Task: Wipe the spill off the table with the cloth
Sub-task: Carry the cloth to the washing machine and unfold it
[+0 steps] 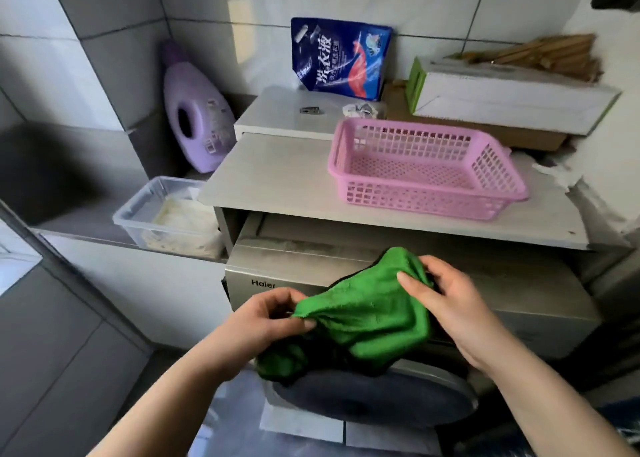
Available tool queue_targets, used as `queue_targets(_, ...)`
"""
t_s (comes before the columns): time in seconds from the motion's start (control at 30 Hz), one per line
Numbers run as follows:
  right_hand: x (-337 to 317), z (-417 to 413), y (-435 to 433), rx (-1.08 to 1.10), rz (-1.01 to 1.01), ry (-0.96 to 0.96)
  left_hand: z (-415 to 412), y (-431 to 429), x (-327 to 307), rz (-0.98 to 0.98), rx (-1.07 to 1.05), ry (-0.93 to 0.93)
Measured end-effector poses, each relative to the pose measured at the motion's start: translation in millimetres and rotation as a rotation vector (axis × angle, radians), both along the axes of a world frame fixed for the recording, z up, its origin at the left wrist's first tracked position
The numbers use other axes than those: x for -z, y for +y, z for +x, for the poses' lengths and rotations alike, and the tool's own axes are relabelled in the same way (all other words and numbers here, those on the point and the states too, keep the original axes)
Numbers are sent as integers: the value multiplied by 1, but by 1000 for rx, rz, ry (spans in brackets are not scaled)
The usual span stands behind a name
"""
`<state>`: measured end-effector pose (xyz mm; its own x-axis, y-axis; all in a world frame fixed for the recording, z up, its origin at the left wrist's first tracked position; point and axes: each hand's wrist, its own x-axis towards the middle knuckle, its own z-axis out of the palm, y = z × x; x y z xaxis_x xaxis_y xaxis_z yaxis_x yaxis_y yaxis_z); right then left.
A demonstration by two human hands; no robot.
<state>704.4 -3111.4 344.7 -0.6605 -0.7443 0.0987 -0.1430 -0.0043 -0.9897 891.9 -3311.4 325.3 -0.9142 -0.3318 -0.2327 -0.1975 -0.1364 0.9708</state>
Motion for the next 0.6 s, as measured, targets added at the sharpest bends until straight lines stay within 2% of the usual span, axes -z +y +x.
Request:
queue_targets(0.27,-41,1,-44,-87,-57,-42,6,-54,-57,-322,241,-157)
queue_targets(0.37,-51,7,-58,-102,-51,-17,11,-64,-70,-333,169,-234)
queue_targets(0.47,-57,13,-71,-105,-28,-13,15,-78,-71,-359,160,-149)
queue_targets(0.6,-58,21,-83,-86,-71,-36,25,-95,-70,-298,133,-48)
